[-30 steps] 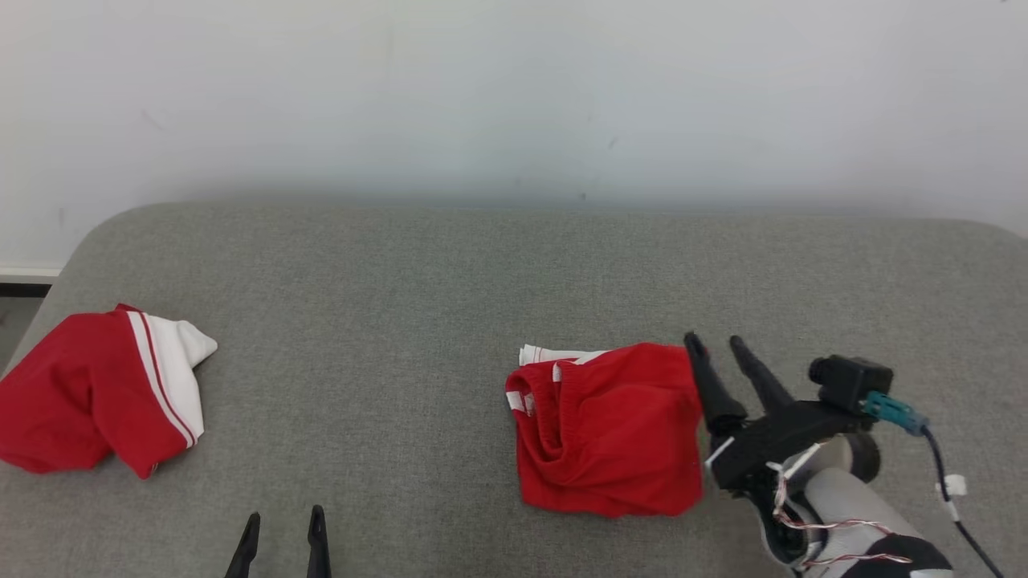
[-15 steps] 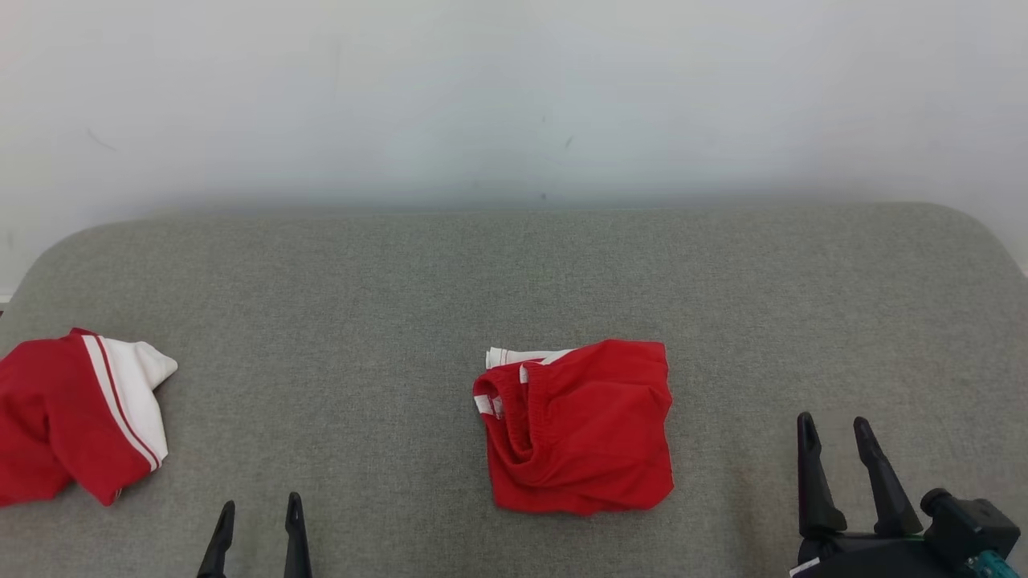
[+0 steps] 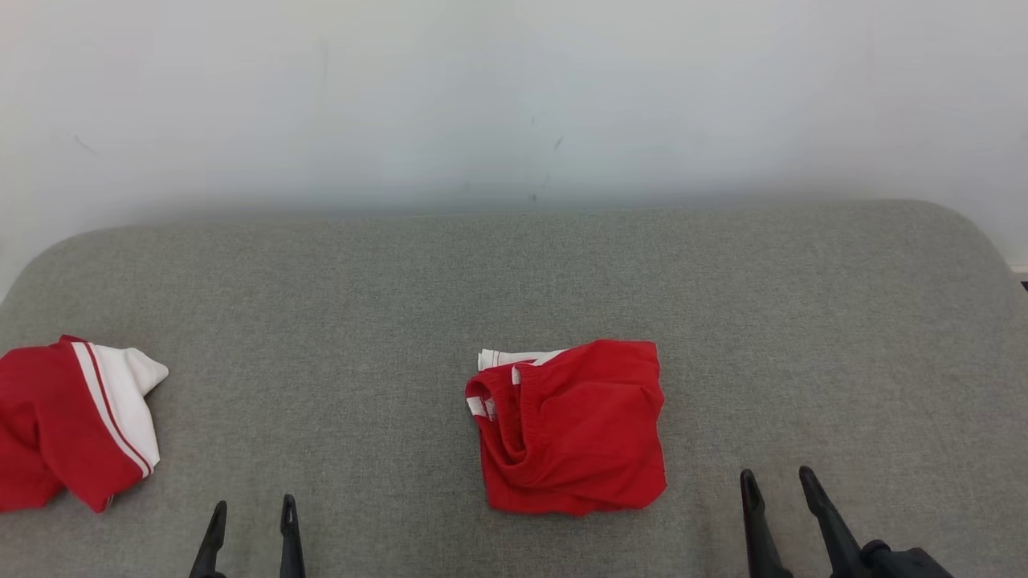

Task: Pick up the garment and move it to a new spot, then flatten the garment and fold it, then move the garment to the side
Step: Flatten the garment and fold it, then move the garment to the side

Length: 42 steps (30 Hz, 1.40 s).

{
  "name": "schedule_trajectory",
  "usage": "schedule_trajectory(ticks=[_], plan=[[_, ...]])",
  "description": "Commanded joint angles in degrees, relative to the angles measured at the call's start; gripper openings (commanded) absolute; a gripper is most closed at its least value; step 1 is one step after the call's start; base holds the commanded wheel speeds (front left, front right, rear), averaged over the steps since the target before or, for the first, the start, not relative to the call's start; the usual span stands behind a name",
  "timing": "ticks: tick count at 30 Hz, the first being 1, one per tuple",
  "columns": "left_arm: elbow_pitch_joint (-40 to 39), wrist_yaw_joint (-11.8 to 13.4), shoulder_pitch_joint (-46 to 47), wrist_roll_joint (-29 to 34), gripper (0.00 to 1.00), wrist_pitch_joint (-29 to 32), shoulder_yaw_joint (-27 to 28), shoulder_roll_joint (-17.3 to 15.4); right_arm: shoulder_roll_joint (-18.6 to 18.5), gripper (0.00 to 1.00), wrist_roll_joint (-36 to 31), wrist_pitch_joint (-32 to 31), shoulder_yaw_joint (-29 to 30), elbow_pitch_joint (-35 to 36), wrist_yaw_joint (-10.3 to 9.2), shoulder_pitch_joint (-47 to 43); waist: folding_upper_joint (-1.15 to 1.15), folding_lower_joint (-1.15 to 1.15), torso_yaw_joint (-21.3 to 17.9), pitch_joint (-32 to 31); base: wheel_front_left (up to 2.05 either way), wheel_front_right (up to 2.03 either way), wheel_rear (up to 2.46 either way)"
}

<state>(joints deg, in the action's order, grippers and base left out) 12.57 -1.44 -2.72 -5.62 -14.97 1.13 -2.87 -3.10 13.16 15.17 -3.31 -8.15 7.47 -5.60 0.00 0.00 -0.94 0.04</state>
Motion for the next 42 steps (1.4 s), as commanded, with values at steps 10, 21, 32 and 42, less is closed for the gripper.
schedule_trajectory(ticks=[10,21,32,42], plan=[[-0.4,0.1,-1.2,2.6,1.00,-0.2,0.3,0.0,0.2,1.00,-0.8,0.1,-1.7,-1.2,0.06,0.3,0.00,0.00,0.0,0.1,0.00,0.00,0.00],[-0.7,0.3,-1.7,1.3,1.00,-0.2,0.1,0.0,0.2,1.00,-0.6,0.1,-1.4,-1.6,0.06,0.1,0.00,0.00,0.1,0.1,0.00,0.00,0.00],[-0.7,0.4,-1.5,0.3,1.00,-0.2,0.2,0.0,0.2,1.00,-0.3,0.1,-0.7,-1.7,0.06,0.0,0.00,0.00,0.0,0.3,0.00,0.00,0.00],[-0.8,0.3,-1.5,0.7,1.00,-0.2,0.0,0.0,0.2,1.00,-0.3,0.1,-1.0,-2.2,0.07,1.1,0.00,0.00,-0.1,0.1,0.00,0.00,0.00]])
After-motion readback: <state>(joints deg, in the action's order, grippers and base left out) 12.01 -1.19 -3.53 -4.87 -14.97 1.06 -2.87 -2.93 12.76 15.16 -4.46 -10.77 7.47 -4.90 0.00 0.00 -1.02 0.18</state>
